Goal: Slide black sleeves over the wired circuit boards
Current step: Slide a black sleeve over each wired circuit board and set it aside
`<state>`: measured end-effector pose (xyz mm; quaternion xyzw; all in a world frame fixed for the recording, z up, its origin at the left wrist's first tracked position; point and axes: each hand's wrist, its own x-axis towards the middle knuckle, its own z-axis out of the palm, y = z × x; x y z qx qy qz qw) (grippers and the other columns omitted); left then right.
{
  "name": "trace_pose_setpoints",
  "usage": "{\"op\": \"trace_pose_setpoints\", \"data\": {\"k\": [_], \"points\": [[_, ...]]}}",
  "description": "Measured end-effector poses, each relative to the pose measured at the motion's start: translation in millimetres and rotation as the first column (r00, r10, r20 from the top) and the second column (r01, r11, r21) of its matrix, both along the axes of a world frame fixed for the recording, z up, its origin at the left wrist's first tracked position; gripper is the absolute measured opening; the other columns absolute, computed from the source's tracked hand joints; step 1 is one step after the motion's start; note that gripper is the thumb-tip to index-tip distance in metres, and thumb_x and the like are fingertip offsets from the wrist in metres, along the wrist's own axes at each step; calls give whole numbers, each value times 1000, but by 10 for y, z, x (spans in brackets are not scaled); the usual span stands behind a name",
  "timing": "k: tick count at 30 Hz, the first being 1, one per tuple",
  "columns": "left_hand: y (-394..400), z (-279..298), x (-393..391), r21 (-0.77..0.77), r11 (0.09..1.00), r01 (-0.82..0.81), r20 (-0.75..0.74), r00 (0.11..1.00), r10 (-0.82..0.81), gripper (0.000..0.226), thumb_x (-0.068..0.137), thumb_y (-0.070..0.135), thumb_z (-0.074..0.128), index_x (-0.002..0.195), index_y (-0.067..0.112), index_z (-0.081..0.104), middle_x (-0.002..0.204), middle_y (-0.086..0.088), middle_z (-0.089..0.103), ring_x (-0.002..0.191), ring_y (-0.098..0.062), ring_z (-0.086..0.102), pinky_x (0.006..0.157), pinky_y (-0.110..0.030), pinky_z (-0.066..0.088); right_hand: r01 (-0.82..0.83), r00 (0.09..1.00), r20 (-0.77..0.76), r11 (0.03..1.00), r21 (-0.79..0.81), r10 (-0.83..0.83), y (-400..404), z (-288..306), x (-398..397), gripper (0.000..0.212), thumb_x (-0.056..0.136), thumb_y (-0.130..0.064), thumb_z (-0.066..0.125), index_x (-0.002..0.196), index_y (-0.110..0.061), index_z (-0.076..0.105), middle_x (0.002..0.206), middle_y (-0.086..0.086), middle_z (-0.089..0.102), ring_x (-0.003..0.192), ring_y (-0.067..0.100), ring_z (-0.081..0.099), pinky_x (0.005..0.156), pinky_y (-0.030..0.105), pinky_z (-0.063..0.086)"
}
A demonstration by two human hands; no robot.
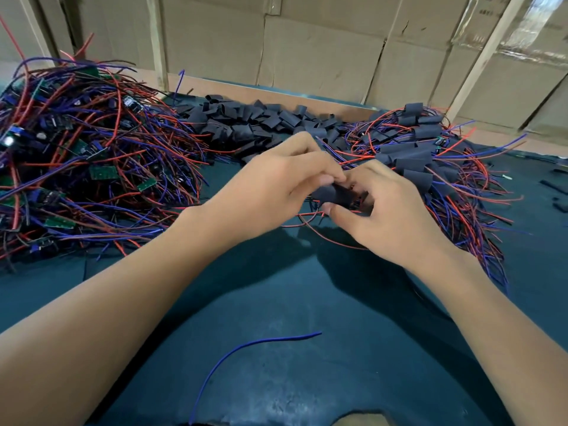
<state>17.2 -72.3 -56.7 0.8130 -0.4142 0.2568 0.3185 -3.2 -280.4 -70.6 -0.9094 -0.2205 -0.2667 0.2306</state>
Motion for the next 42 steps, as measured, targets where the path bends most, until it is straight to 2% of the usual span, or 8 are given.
{"op": "trace_pose_setpoints", "data": {"k": [7, 11, 15, 19, 27, 33, 36, 42], "points": [[-81, -53, 79, -340, 940, -34, -390, 914, -108, 15, 99, 18, 64, 111, 17, 71, 84, 4, 68, 70, -13, 59, 73, -25, 51, -9, 906, -285, 686, 727, 314, 27, 97, 24, 34, 78, -14, 77, 112, -20, 76, 92, 5, 76, 77, 18, 73, 63, 33, 60], [135, -63, 186, -162, 977, -142, -513, 857, 39, 24, 102, 42, 54, 93, 30, 73, 82, 5, 71, 80, -23, 65, 87, -48, 53, 73, 906, -323, 649, 757, 275, 7, 79, 49, 34, 77, -19, 78, 111, -17, 77, 86, 4, 76, 73, 20, 71, 59, 33, 59], [299, -84, 226, 368, 920, -135, -481, 819, 312, 37, 85, 71, 59, 87, 35, 70, 86, 11, 70, 85, -10, 64, 88, -39, 49, 105, 930, -303, 636, 765, 210, 26, 79, 36, 26, 78, -23, 78, 105, -24, 78, 78, -1, 74, 68, 16, 69, 55, 31, 58], [450, 69, 237, 472, 881, 27, -644, 694, 323, 47, 69, 78, 70, 91, 37, 71, 84, 14, 70, 75, -1, 64, 71, -24, 44, 131, 953, -272, 637, 760, 130, 76, 62, 5, 22, 77, -27, 78, 97, -36, 75, 76, -3, 75, 65, 15, 67, 51, 26, 54], [789, 164, 381, 662, 750, -18, -550, 668, 501, 20, 78, 32, 86, 93, 36, 74, 91, 1, 72, 86, -16, 66, 75, -27, 47, 128, 977, -210, 742, 659, 18, 184, 48, -82, 24, 79, -35, 77, 89, -55, 68, 83, -12, 76, 72, 11, 70, 67, 39, 61], [495, 69, 353, -48, 988, -148, -584, 806, 93, 16, 96, 27, 68, 111, 24, 71, 70, 8, 72, 57, -6, 61, 59, -21, 47, 127, 990, -134, 746, 654, -51, 193, 33, -116, 34, 83, -39, 76, 117, -36, 74, 89, -6, 76, 81, 21, 71, 80, 51, 60], [297, 69, 274, -560, 809, -178, -717, 593, -366, 19, 103, 30, 57, 118, 21, 64, 76, 3, 67, 49, -10, 49, 39, -17, 30, 126, 992, -101, 757, 641, -80, 178, 32, -124, 36, 86, -39, 75, 121, -31, 73, 85, -2, 74, 79, 26, 68, 76, 49, 60], [184, 113, 266, -838, 406, -365, -507, 247, -826, 23, 107, 36, 43, 109, 15, 50, 61, 7, 43, 45, -2, 26, 34, -16, 20, 11, 995, -89, 824, 567, 49, 248, -14, -161, 30, 88, -30, 75, 117, -25, 75, 104, -11, 76, 90, 6, 70, 85, 38, 59]]}}
